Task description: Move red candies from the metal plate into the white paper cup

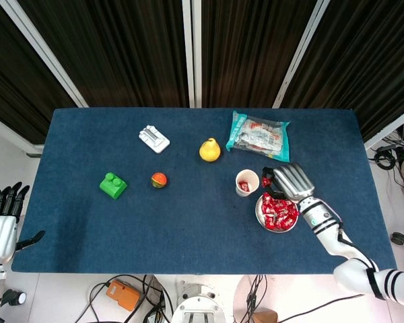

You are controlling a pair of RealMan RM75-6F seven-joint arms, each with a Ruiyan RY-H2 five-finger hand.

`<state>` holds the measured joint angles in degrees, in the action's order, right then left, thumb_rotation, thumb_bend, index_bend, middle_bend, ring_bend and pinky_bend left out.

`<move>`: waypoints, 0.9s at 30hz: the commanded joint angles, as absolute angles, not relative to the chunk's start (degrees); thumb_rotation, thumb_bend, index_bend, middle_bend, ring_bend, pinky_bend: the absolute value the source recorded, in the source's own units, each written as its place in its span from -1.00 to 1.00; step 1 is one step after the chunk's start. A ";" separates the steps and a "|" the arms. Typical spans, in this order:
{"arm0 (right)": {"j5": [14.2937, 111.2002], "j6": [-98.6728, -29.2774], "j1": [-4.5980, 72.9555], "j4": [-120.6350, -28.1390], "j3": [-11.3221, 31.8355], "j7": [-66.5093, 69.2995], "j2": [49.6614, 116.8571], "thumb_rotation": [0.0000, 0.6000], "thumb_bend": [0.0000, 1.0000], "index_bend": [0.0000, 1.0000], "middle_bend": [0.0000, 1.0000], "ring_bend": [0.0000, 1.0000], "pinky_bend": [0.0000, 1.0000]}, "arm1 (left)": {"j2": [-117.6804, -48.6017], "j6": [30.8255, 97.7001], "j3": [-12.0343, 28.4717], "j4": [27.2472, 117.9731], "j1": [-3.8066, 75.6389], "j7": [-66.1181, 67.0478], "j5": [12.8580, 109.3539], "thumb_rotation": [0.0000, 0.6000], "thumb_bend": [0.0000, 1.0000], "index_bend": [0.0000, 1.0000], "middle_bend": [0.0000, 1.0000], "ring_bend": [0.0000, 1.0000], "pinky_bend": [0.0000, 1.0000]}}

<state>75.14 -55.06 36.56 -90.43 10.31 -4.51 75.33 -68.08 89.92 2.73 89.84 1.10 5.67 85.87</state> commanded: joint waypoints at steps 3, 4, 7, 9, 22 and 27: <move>70.26 -51.37 40.61 -86.51 12.24 -8.55 80.58 1.00 0.36 0.24 0.87 1.00 1.00 | -68.28 89.71 2.63 89.53 1.16 5.64 85.85 1.00 -1.00 -1.00 -1.00 -1.00 -1.00; 69.68 -50.97 40.99 -85.99 12.34 -8.78 81.17 1.00 0.36 0.22 0.87 1.00 1.00 | -68.26 89.71 2.64 89.49 1.15 5.63 85.82 1.00 -1.00 -1.00 -1.00 -1.00 -1.00; 68.51 -50.52 41.68 -84.90 12.46 -9.47 82.28 1.00 0.34 0.14 0.87 1.00 1.00 | -68.14 89.77 2.64 89.41 1.06 5.56 85.72 1.00 -1.00 -1.00 -1.00 -1.00 -1.00; 68.21 -50.66 41.73 -84.64 12.34 -9.75 82.46 1.00 0.26 0.07 0.87 1.00 1.00 | -68.06 89.79 2.62 89.37 0.99 5.53 85.63 1.00 -1.00 -1.00 -1.00 -1.00 -1.00; 71.43 -55.74 39.28 -85.98 11.24 -6.12 81.47 1.00 -0.30 -0.24 0.87 1.00 1.00 | -68.39 89.45 2.59 89.05 1.12 5.06 85.61 1.00 -1.00 -1.00 -1.00 -1.00 -1.00; 77.07 -63.38 33.38 -89.75 6.88 -5.25 77.53 1.00 -0.30 -0.12 0.87 1.00 1.00 | -69.01 88.93 2.77 88.66 1.62 4.61 85.71 1.00 -1.00 -1.00 -1.00 -1.00 -1.00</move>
